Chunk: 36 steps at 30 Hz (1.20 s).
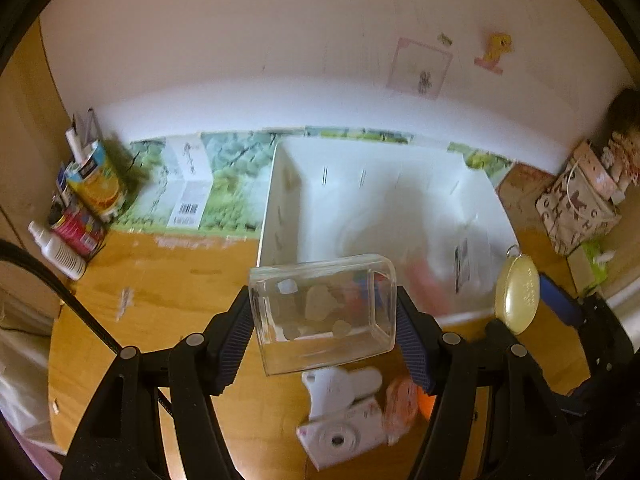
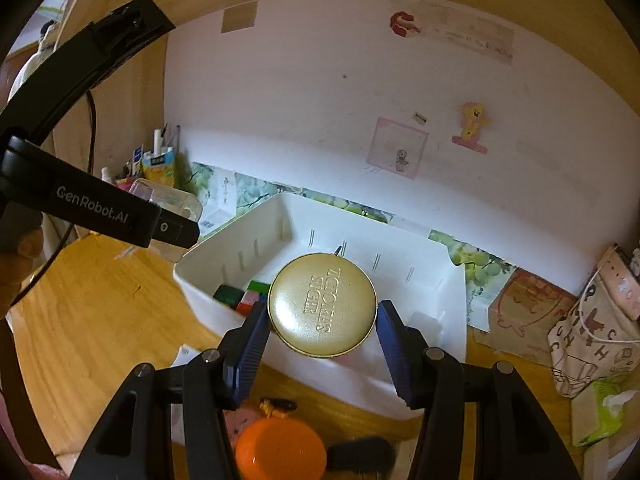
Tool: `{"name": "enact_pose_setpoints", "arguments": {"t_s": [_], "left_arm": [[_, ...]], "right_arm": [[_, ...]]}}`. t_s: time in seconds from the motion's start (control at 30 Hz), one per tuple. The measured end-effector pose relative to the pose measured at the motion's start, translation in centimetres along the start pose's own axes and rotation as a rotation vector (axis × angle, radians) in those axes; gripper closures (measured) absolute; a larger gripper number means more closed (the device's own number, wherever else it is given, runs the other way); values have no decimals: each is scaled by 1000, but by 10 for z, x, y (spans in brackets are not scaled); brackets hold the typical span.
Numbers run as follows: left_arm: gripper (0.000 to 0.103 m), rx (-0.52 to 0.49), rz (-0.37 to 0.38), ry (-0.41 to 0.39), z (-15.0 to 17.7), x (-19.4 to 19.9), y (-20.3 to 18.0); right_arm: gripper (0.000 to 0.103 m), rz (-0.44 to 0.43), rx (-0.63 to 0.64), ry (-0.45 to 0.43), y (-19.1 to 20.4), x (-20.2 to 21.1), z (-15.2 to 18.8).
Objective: Organize rigid objects
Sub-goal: 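Carry the clear box with the left tool while the right tool carries the compact over the bin, then open the left tool dropping the clear box while the right tool releases the compact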
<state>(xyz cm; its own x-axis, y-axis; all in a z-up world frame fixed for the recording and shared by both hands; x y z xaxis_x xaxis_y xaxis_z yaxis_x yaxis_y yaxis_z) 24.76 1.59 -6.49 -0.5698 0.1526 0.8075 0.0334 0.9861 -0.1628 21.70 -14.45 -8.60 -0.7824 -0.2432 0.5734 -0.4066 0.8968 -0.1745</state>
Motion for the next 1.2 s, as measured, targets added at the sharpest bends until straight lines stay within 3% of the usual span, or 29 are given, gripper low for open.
{"name": "enact_pose_setpoints", "arguments": {"t_s": [0.27,0.53,0.73,0.8,0.87,1.2], "left_arm": [[33,25,34,-131,-21,-24,6],[33,56,55,-189,-29,-49,13],[32,30,52,-163,-31,-62,10],[26,30,56,-151,-31,-64,9],[20,24,57,-167,-31,-61,8],[19,23,67,-217,-30,-36,7]], "right_arm": [[48,-23,-43,23,-4,-43,12],[48,-43,-73,81,-3,-74,25],[47,-64,-74,91,-1,-82,26],[43,-74,-77,102,0,-85,26],[38,-75,-75,105,1,-86,25],[30,-59,-89,84,-4,-70,20]]}}
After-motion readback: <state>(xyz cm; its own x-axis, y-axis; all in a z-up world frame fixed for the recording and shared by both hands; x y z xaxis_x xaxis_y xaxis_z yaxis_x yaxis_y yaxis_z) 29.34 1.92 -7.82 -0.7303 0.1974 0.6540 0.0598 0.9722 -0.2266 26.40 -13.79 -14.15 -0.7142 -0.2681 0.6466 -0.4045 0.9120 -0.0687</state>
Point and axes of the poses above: each gripper's, at about its wrist camera, not at the fingertips, and x roughly against the way its jaws point, y to its left, z to its underside, the point moved 1 cm from there along -x, roughly the way its jaws point, and after that the axes turned 4 degrees about z, right-handed, at the moved point
